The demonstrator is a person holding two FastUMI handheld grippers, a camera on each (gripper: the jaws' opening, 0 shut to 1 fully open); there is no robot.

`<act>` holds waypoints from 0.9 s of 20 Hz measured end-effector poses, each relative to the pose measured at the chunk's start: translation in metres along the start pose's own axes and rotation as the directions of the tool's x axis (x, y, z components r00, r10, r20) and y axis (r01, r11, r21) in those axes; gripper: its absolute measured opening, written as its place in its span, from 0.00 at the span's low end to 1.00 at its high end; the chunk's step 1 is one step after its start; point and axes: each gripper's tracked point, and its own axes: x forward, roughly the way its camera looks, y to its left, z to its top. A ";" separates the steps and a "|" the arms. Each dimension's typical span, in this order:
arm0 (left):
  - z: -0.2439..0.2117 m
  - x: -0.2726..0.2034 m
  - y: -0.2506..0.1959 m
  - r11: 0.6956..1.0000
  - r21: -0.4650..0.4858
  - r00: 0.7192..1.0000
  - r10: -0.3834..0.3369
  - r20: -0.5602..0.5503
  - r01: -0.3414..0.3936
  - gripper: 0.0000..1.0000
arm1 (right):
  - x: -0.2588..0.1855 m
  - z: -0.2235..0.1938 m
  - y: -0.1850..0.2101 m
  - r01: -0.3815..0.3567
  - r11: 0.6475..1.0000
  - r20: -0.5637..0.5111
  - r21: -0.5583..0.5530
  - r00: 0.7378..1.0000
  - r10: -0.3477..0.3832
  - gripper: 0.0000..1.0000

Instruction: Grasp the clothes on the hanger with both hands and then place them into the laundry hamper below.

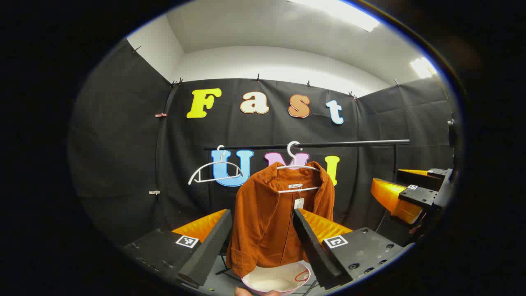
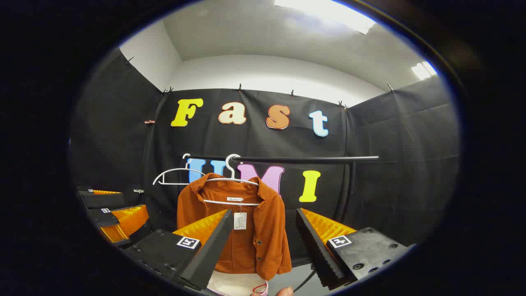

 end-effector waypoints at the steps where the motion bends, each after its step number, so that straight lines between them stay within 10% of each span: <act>1: 0.002 0.000 0.000 1.000 0.000 1.000 -0.001 0.002 0.001 0.95 | 0.001 0.002 0.002 -0.002 1.000 0.004 0.002 1.000 0.002 0.97; 18: 0.006 0.015 0.005 1.000 0.014 1.000 0.006 0.020 -0.007 0.95 | 0.015 -0.012 0.007 0.016 1.000 -0.027 0.022 1.000 -0.016 0.97</act>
